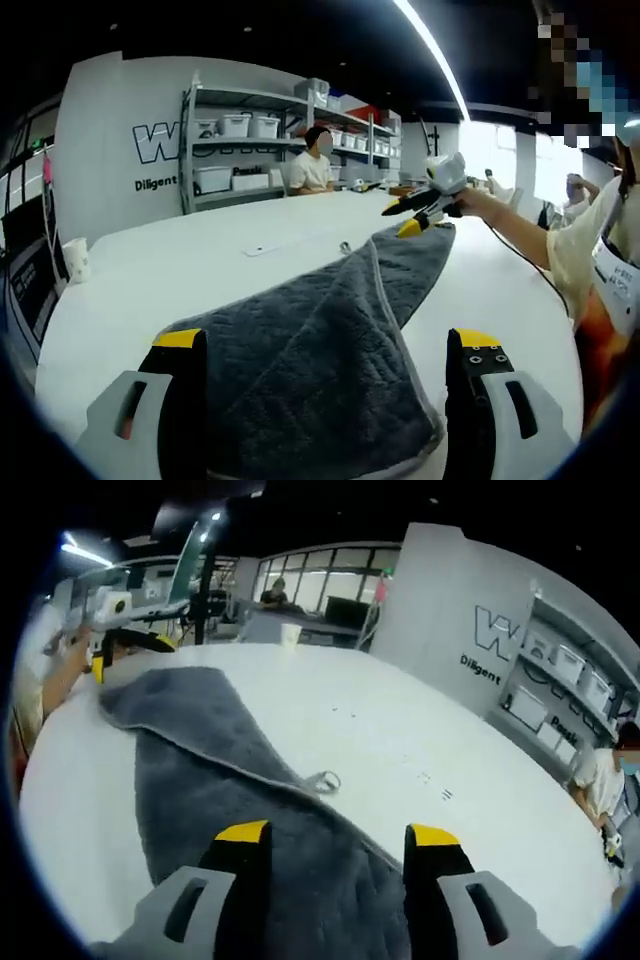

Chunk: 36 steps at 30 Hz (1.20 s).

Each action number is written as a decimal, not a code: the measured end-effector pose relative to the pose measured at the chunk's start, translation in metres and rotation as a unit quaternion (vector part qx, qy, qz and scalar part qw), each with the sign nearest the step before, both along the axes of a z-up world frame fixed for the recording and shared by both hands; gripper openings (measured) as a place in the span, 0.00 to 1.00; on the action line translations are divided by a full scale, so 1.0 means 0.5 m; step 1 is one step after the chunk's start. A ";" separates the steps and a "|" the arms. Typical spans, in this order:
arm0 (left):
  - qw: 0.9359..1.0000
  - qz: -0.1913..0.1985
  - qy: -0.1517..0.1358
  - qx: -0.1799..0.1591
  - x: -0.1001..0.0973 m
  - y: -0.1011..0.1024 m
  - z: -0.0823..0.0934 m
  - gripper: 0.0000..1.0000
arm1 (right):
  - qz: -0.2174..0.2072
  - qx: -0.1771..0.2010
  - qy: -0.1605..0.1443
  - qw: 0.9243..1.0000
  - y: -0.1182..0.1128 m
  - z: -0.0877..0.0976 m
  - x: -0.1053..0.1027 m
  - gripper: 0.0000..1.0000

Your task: Open the folded towel by lifting each exposed corner and separating the folded layers until the towel lies flat within the target outline without major curled edges

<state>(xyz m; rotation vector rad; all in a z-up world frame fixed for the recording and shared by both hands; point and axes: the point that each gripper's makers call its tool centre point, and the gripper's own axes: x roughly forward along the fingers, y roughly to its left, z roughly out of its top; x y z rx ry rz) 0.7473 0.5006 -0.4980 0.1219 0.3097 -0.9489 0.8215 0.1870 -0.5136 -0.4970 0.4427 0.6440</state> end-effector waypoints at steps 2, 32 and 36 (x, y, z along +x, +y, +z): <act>1.000 0.000 0.000 0.004 0.000 0.000 -0.003 0.98 | 0.026 -0.031 0.003 0.999 0.013 -0.013 0.013 0.41; 1.000 0.015 -0.008 -0.010 0.003 0.015 0.014 0.97 | 0.117 -0.120 -0.014 0.986 0.055 -0.028 -0.045 0.00; 1.000 0.016 -0.006 -0.009 0.003 0.015 0.011 0.97 | 0.119 -0.130 -0.019 0.984 0.055 -0.015 -0.081 0.00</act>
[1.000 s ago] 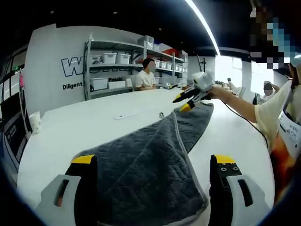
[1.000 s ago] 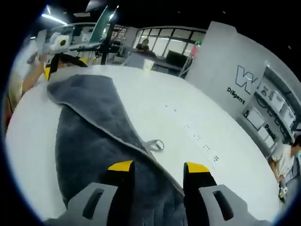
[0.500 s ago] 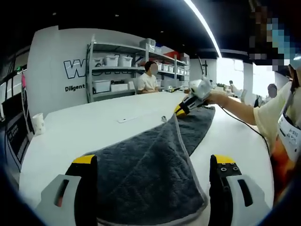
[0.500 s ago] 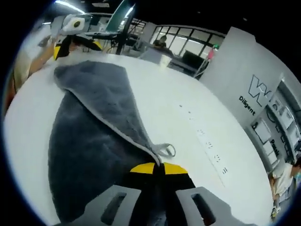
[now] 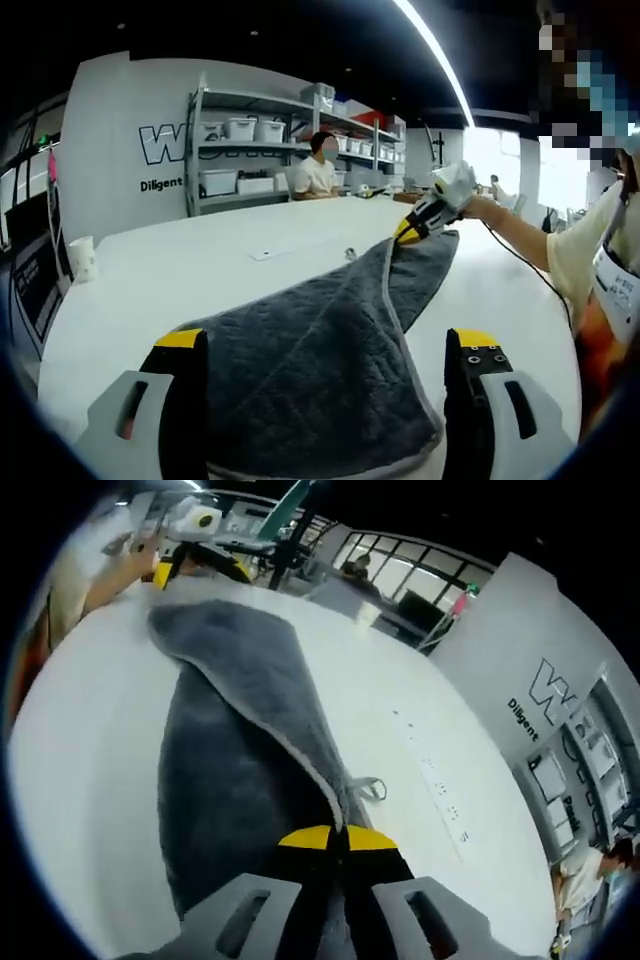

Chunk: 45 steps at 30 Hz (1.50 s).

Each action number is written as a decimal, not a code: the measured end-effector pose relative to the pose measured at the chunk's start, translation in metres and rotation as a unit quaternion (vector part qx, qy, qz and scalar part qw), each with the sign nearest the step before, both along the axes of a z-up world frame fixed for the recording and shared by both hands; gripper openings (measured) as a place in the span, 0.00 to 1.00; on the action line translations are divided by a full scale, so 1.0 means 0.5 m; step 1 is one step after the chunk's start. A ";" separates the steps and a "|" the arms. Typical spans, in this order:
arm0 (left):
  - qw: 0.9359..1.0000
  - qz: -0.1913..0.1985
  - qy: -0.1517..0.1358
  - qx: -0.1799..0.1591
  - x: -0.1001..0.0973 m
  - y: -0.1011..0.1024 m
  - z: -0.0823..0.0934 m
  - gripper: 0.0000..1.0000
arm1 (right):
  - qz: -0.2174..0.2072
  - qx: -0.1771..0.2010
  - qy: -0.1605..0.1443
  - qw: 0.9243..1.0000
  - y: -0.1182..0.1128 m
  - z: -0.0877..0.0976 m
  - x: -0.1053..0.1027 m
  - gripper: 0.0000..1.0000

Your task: Open the folded towel by lifting each exposed corner and separating the folded layers until the towel lies flat within the target outline without major curled edges

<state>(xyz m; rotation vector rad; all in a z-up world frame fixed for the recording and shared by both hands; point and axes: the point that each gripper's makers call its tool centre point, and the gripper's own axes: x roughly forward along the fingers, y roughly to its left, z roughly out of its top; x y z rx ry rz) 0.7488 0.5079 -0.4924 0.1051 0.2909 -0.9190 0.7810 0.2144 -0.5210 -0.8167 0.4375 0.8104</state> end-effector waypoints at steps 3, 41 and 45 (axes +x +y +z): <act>1.000 0.000 0.001 0.003 0.002 0.000 -0.003 0.97 | 0.002 -0.007 0.009 1.000 0.002 0.001 -0.033 0.00; 1.000 -0.005 0.009 0.011 0.003 0.003 -0.009 0.96 | 0.112 -0.067 0.120 0.984 0.120 -0.083 -0.292 0.00; 1.000 -0.002 0.011 0.015 0.004 0.004 -0.014 0.96 | 0.109 -0.060 0.126 0.984 0.126 -0.089 -0.299 0.00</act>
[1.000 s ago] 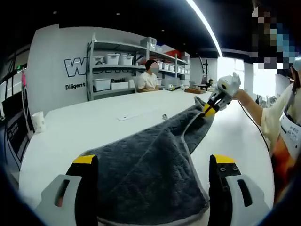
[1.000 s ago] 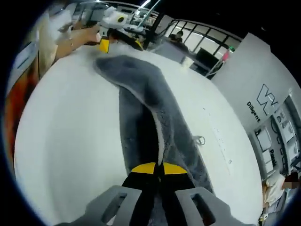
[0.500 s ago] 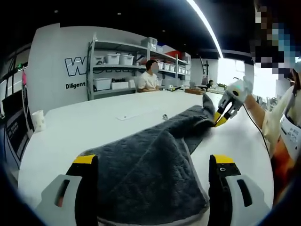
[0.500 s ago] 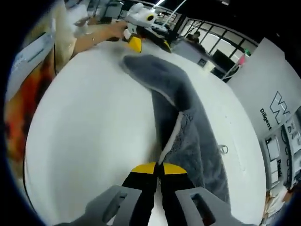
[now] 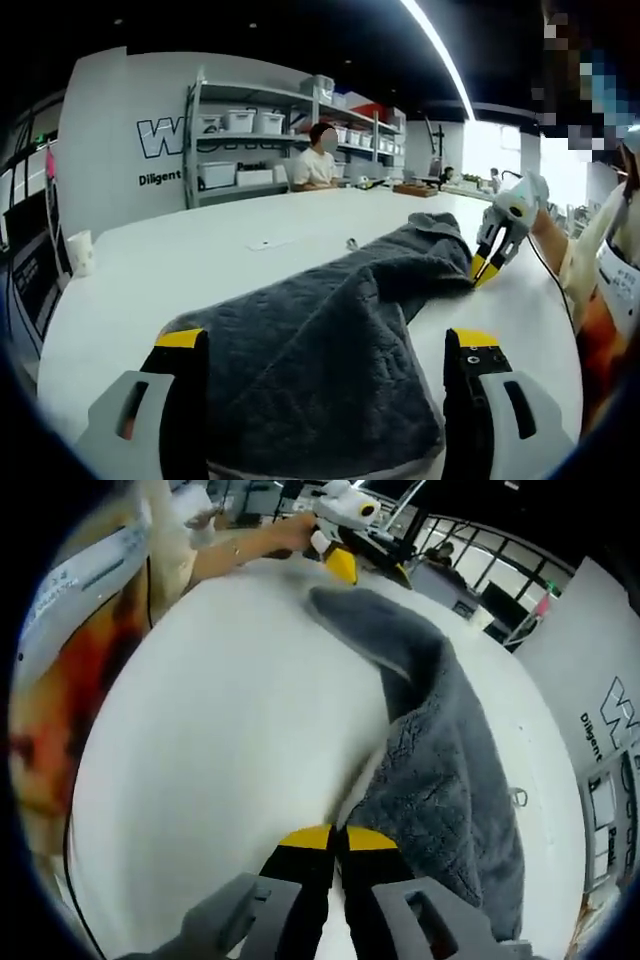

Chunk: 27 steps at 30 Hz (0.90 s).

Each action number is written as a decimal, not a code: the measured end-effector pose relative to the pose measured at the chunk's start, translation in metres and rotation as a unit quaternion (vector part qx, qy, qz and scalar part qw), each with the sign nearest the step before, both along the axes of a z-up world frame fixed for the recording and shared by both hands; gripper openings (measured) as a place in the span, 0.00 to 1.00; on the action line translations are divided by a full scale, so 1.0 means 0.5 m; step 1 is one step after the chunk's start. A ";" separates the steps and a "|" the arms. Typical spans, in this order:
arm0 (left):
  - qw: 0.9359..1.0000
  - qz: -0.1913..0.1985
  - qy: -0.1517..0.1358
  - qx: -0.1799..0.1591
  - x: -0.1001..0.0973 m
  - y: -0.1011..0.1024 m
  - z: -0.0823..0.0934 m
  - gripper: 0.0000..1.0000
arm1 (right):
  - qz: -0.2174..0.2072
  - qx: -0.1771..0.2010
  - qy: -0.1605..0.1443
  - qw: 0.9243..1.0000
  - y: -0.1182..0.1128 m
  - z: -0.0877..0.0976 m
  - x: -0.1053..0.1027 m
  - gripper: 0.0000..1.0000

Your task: Open the folded towel by lifting each exposed corner and separating the folded layers until the towel lies flat within the target outline without major curled edges

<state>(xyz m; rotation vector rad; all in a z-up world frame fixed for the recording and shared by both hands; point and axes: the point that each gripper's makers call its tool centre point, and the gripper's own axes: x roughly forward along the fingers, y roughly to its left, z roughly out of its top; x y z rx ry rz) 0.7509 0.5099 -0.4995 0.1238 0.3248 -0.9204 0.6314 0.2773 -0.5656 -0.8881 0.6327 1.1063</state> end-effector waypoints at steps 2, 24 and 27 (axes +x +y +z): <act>1.000 -0.001 0.000 -0.002 -0.001 -0.001 0.001 0.96 | -0.007 0.008 0.002 1.000 0.000 0.000 0.002 0.00; 1.000 -0.012 -0.015 -0.013 -0.046 -0.030 0.021 0.97 | -0.064 0.229 0.007 0.971 -0.003 0.121 -0.008 0.34; 1.000 0.001 -0.016 -0.013 -0.060 -0.023 0.022 0.96 | -0.090 0.250 -0.002 0.964 -0.016 0.136 0.000 0.46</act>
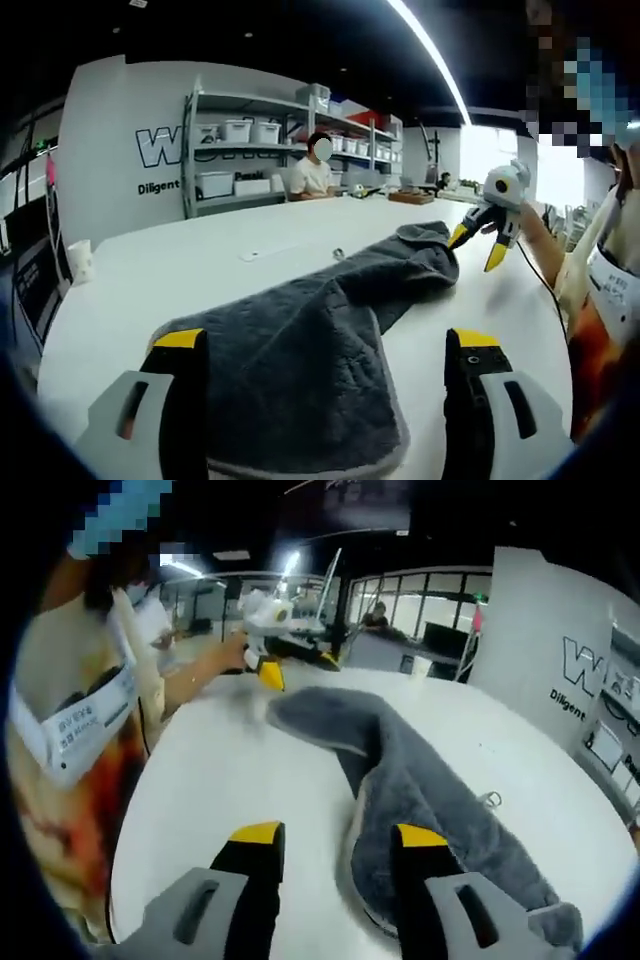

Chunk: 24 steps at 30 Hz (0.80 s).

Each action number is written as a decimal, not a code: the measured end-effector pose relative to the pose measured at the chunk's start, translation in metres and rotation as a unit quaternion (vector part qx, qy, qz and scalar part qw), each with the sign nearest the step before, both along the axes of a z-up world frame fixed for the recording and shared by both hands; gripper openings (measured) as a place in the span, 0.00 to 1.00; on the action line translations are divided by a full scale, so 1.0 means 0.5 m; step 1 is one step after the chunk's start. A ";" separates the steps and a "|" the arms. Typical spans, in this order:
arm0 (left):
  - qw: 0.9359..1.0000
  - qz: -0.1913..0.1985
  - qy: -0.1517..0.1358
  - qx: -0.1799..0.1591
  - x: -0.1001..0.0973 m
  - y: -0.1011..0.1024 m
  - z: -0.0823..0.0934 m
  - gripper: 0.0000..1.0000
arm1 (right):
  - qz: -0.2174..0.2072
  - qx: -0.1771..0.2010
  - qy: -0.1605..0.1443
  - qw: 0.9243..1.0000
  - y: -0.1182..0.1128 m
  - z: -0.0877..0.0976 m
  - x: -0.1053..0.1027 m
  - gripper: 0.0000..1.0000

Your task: Open the folded towel by lifting each exposed corner and separating the folded layers until the towel lies flat within the target outline without major curled edges

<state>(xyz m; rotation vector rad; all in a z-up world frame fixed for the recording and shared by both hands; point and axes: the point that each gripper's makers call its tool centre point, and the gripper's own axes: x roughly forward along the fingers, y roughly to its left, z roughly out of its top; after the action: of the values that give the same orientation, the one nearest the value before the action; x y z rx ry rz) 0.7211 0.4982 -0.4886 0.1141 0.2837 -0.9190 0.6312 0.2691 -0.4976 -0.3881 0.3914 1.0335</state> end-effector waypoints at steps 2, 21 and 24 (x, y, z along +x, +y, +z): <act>1.000 0.006 0.002 -0.001 -0.011 0.005 0.001 0.96 | -0.022 0.012 0.002 1.000 -0.013 0.006 0.008 0.58; 0.997 0.052 0.051 -0.010 -0.112 0.016 -0.037 0.56 | -0.119 0.034 0.031 0.992 -0.087 -0.033 0.045 0.99; 0.995 0.069 0.070 0.017 -0.114 0.027 -0.061 0.50 | -0.121 0.038 0.029 0.992 -0.091 -0.030 0.046 0.99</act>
<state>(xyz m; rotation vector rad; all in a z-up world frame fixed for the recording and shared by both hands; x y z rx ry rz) 0.6643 0.5115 -0.5191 0.0604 0.4329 -0.7863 0.6541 0.2238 -0.5125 -0.2356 0.4371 0.8222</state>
